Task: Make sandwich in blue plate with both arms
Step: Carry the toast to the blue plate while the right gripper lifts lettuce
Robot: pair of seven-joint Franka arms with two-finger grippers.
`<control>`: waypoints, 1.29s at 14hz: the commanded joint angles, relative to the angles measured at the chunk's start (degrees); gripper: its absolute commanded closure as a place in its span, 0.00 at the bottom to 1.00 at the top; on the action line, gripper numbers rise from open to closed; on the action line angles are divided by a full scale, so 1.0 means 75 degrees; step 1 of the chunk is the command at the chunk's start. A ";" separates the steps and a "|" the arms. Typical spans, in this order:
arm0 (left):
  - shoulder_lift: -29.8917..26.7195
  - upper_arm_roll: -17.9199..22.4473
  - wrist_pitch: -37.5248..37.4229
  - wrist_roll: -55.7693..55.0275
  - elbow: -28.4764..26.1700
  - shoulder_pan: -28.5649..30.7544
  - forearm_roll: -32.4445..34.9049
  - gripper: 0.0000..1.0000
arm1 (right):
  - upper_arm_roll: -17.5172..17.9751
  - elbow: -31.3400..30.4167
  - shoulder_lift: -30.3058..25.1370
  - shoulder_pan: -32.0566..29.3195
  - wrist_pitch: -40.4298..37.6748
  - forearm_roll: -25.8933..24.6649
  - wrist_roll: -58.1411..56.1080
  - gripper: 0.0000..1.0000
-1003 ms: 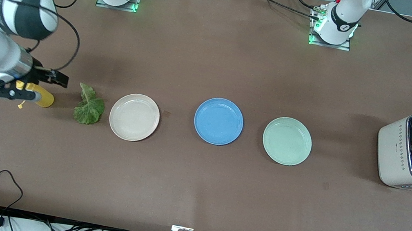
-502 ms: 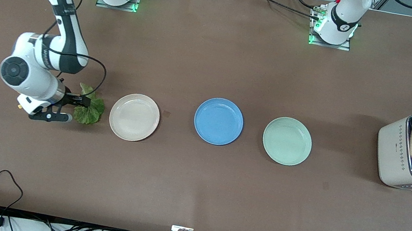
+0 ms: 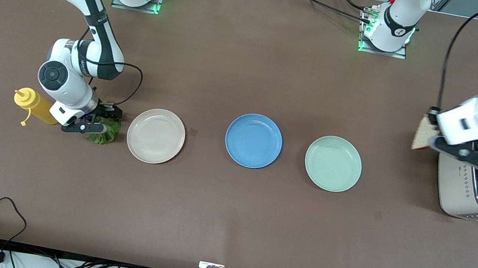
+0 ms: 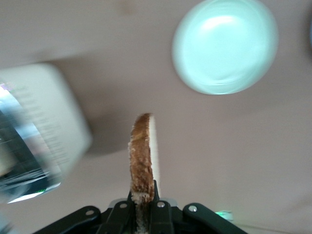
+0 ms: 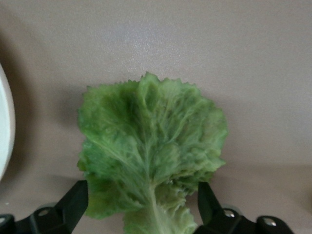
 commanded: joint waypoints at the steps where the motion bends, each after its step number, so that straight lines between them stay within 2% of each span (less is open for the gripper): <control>1: 0.1057 -0.0345 0.0151 -0.0124 0.0243 -0.0111 -0.1517 0.99 | -0.0018 0.0001 0.0067 -0.0063 0.0074 -0.0017 -0.0256 0.64; 5: 0.2475 -0.0345 0.1987 0.0880 0.0243 -0.0392 -0.4340 0.97 | -0.0018 0.0001 0.0102 -0.0075 0.0039 -0.0017 -0.0582 0.96; 6: 0.2781 -0.0345 0.2653 0.1243 0.0196 -0.0486 -0.5252 0.97 | -0.0018 0.0001 0.0114 -0.0087 0.0039 -0.0017 -0.0735 1.00; 8: 0.3238 -0.0345 0.3628 0.1819 0.0126 -0.0884 -0.6719 0.97 | -0.0030 0.0106 -0.0025 -0.0075 0.0004 0.0006 -0.0760 1.00; 10: 0.3719 -0.0345 0.4415 0.2392 -0.0026 -0.1108 -0.7648 0.97 | -0.0018 0.0490 -0.0435 -0.0040 -0.0555 0.0018 -0.0748 1.00; 12: 0.4188 -0.0345 0.4616 0.3748 -0.0353 -0.1155 -0.8769 0.97 | 0.0005 0.1612 -0.0577 0.0018 -0.2039 0.0018 -0.0771 1.00; 14: 0.4248 -0.0345 0.5083 0.5050 -0.0985 -0.1435 -1.0095 0.97 | 0.0203 0.2867 -0.0531 0.0077 -0.3378 0.0018 -0.0992 1.00; 16: 0.4341 -0.0310 0.5331 0.5395 -0.1128 -0.1717 -1.0487 0.97 | 0.0566 0.3689 -0.0507 0.0112 -0.4094 0.0030 -0.1274 1.00; 18: 0.4447 -0.0251 0.5355 0.5407 -0.1152 -0.1741 -1.0476 0.92 | 0.0801 0.3903 -0.0495 0.0101 -0.4203 0.0041 -0.1893 1.00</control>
